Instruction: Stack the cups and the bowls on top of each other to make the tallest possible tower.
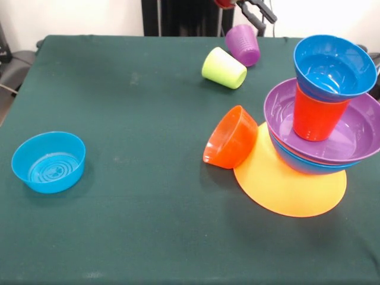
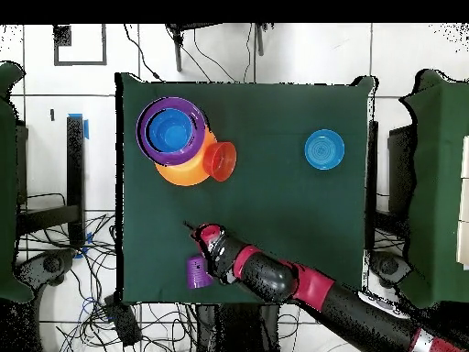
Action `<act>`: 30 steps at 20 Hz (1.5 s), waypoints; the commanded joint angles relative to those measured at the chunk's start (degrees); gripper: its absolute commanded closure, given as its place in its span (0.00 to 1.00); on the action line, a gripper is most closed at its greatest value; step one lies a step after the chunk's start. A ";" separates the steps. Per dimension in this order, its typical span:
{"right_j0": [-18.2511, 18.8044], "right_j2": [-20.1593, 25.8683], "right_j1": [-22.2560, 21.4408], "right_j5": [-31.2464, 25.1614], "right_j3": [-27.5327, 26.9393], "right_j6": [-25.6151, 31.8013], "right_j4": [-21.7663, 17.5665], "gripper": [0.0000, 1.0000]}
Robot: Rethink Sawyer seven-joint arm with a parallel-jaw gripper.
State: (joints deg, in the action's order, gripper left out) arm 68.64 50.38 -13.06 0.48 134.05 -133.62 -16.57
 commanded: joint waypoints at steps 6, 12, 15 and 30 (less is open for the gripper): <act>1.16 -4.49 7.66 -1.95 -3.94 1.30 -7.78 0.00; 3.86 -4.98 11.08 -5.66 -8.67 4.39 -10.20 0.00; 4.90 -4.64 11.65 -7.28 -10.47 5.31 -10.76 0.00; 9.07 -3.91 4.91 -17.41 -12.46 6.68 -10.51 0.00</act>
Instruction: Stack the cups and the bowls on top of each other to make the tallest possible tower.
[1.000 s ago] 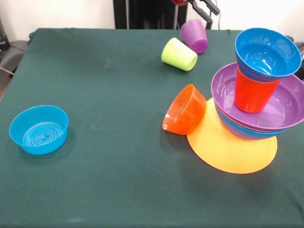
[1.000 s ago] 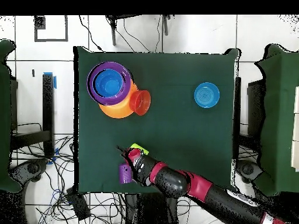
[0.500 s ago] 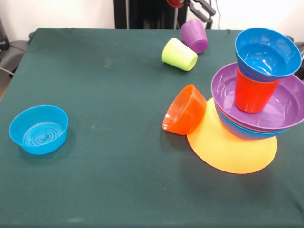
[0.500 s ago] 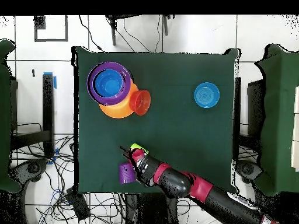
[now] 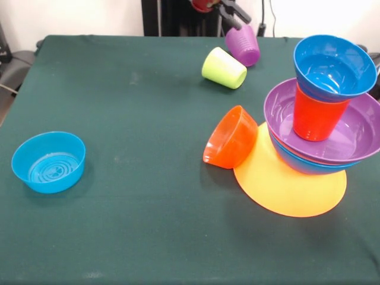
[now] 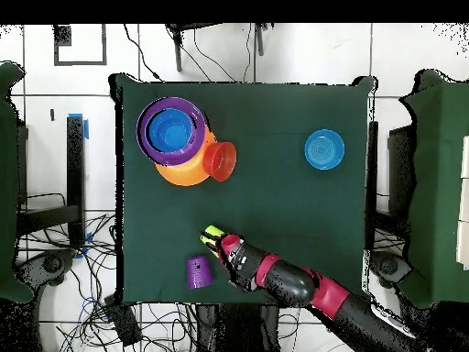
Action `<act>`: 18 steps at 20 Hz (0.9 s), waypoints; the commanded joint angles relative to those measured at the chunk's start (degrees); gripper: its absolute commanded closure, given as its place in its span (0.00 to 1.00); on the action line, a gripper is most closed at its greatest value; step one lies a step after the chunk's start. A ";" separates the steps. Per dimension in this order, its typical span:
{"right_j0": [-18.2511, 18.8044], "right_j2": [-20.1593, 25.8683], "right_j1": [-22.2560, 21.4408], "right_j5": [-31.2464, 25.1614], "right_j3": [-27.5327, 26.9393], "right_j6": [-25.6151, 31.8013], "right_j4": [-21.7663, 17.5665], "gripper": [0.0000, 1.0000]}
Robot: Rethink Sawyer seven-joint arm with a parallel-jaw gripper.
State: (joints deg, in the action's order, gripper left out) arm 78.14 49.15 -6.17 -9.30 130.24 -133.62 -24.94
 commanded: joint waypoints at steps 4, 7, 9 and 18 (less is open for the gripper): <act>-0.23 -2.77 -2.39 -8.61 -9.00 6.73 -2.76 0.00; 0.30 -3.21 -1.58 -9.60 -9.98 7.63 -3.41 0.00; 0.53 -3.44 -1.41 -10.01 -10.66 8.08 -3.86 0.00; 1.76 -4.60 1.14 -10.94 -13.05 10.29 -6.88 0.00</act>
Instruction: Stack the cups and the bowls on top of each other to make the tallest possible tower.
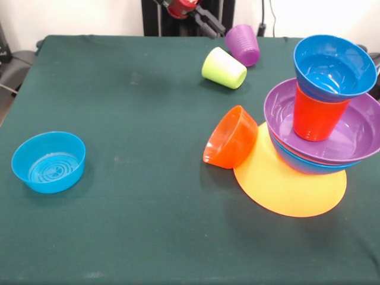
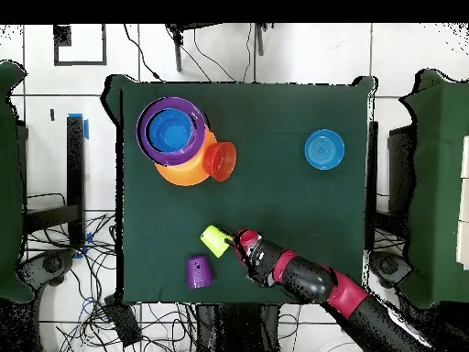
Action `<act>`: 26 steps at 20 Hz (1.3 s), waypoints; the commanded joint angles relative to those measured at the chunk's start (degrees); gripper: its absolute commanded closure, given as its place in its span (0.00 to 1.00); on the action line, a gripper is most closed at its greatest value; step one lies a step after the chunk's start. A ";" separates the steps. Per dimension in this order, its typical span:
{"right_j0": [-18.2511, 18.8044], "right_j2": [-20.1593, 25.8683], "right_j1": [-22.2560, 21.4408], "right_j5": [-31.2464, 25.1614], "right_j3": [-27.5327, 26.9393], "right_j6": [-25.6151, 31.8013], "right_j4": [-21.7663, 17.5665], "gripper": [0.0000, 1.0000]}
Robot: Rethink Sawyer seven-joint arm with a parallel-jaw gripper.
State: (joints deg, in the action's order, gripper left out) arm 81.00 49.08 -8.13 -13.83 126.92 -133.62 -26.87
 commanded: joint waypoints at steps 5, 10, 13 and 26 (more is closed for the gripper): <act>0.57 -5.35 5.71 -7.71 -11.95 12.55 -7.04 0.00; 2.01 -4.97 6.49 -9.70 -12.84 13.40 -8.04 0.00; 2.38 -5.05 7.33 -9.51 -13.05 12.96 -9.05 0.00; 3.15 -5.34 16.40 -9.87 -18.34 14.91 -11.99 0.00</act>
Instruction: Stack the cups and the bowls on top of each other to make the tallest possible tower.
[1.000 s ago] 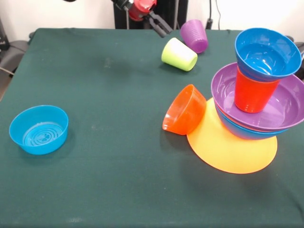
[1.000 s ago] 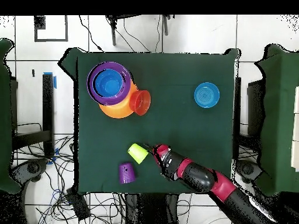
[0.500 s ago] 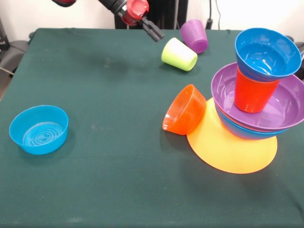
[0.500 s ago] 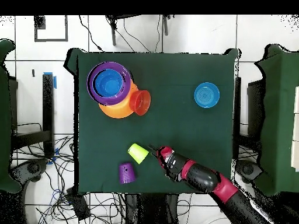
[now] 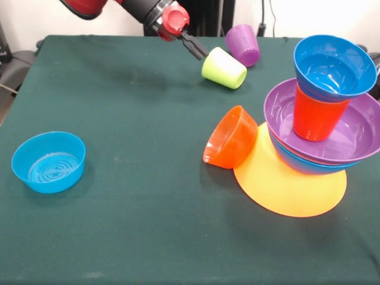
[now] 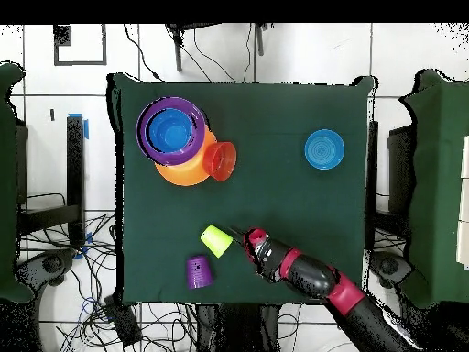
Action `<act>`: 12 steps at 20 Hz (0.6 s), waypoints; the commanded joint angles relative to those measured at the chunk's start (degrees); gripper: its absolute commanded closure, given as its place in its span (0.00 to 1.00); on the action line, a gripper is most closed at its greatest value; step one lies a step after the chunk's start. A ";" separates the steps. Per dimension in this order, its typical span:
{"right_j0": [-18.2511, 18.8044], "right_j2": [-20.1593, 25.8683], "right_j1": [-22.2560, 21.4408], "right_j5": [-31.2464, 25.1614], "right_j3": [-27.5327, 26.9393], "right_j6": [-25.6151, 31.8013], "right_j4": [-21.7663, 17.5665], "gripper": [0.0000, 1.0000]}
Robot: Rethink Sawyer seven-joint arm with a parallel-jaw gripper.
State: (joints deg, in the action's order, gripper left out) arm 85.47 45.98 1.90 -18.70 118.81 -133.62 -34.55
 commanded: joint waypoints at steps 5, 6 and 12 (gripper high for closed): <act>-1.79 -1.05 6.29 -4.18 -9.40 12.95 -4.25 0.00; -2.01 -0.81 5.97 -4.03 -9.14 12.42 -4.19 0.00; -2.35 -0.31 6.15 -4.14 -8.86 11.93 -3.91 0.00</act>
State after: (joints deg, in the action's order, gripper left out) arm 85.46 45.94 5.89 -18.70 117.72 -133.62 -35.21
